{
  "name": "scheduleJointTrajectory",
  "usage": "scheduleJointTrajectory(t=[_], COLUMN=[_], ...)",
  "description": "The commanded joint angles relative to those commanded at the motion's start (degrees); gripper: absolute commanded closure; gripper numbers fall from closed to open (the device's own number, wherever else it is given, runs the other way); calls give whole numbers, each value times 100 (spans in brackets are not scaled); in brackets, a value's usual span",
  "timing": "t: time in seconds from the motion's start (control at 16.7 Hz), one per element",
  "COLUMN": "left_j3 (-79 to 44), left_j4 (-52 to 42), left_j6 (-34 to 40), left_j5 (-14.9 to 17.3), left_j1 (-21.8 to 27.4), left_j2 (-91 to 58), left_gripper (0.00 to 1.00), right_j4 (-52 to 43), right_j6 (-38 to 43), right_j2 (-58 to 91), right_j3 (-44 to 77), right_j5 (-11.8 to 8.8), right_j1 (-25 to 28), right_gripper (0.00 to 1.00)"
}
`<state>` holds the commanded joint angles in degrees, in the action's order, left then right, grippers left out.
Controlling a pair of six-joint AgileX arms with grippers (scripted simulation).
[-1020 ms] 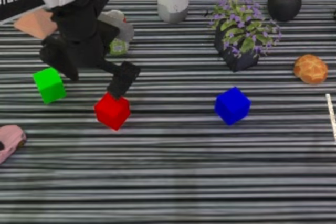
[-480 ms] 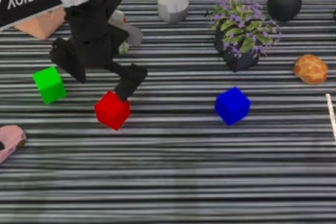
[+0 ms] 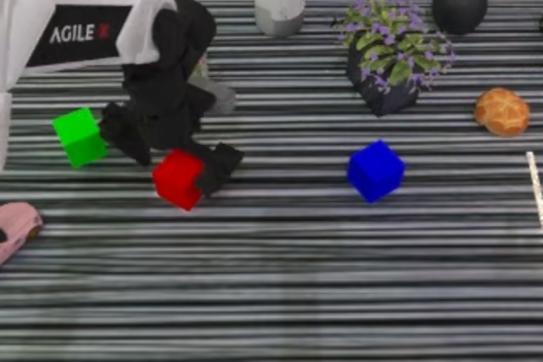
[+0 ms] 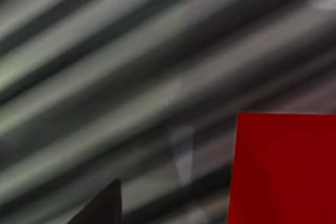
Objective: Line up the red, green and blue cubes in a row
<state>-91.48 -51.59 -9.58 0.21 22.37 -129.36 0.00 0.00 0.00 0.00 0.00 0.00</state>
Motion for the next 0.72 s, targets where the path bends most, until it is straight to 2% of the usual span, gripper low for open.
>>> scheduleJointTrajectory(t=[0.36,0.72], left_j3=[192,192], left_j4=[290,290], left_j6=[-1,-1], left_j5=[1,1], left_j1=[3,3], left_j2=[-150,-150], left_gripper=[0,45], right_j4=[0,0], right_j6=[0,0], right_j2=[0,0], right_j3=[0,0], right_j5=[0,0], right_j1=[0,0], right_gripper=[0,0])
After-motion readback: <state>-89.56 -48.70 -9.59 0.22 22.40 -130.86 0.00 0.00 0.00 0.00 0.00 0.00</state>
